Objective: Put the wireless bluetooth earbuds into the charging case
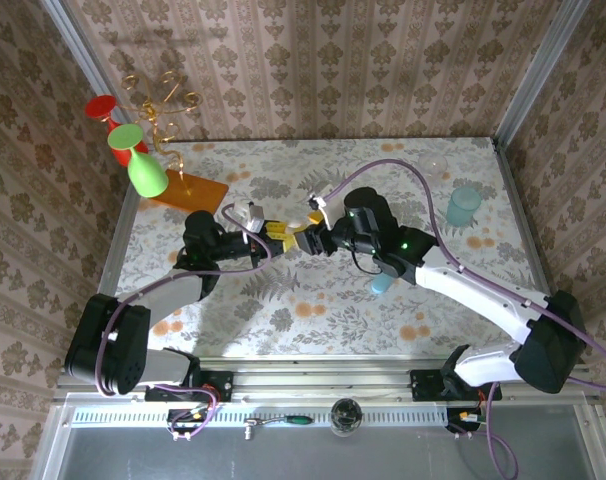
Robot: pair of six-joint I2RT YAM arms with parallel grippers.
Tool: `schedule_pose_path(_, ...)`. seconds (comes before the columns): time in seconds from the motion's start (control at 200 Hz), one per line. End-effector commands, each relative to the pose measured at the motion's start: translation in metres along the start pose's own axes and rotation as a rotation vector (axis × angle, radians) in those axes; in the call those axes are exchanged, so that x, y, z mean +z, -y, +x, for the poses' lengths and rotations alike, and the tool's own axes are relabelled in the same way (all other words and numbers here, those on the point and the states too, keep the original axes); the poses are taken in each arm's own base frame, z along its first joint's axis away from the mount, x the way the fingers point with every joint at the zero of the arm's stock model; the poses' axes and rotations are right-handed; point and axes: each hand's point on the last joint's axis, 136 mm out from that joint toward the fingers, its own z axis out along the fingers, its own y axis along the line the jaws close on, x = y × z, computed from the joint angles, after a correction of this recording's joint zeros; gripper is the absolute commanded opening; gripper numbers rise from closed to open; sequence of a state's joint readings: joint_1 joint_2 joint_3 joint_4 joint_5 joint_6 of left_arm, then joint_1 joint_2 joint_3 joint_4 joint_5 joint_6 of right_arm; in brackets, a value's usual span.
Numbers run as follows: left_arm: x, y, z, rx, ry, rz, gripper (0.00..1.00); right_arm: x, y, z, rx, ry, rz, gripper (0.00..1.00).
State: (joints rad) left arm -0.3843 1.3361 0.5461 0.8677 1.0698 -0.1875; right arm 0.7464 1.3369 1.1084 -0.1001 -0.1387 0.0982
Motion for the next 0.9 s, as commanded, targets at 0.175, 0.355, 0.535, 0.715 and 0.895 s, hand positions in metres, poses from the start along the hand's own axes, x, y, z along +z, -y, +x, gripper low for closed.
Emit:
schedule_pose_path(0.175, 0.001, 0.001, -0.017, 0.044, 0.032, 0.017, 0.05, -0.016, 0.017, -0.019, 0.103, 0.089, 0.042, 0.6)
schedule_pose_path(0.355, 0.001, 0.004, -0.02, 0.045, 0.033, 0.029, 0.05, -0.015, 0.032, -0.002, 0.143, 0.037, 0.059, 0.59)
schedule_pose_path(0.535, 0.0, 0.006, -0.025, 0.036, 0.04, 0.029, 0.05, -0.005, 0.027, 0.017, 0.128, -0.035, 0.006, 0.58)
schedule_pose_path(0.715, 0.0, 0.003, -0.028, 0.001, 0.045, 0.011, 0.05, 0.004, 0.022, 0.025, 0.13, -0.061, -0.037, 0.58)
schedule_pose_path(0.895, 0.0, 0.004, -0.028, -0.004, 0.044, 0.015, 0.05, 0.011, 0.025, 0.028, 0.132, -0.074, -0.033, 0.58)
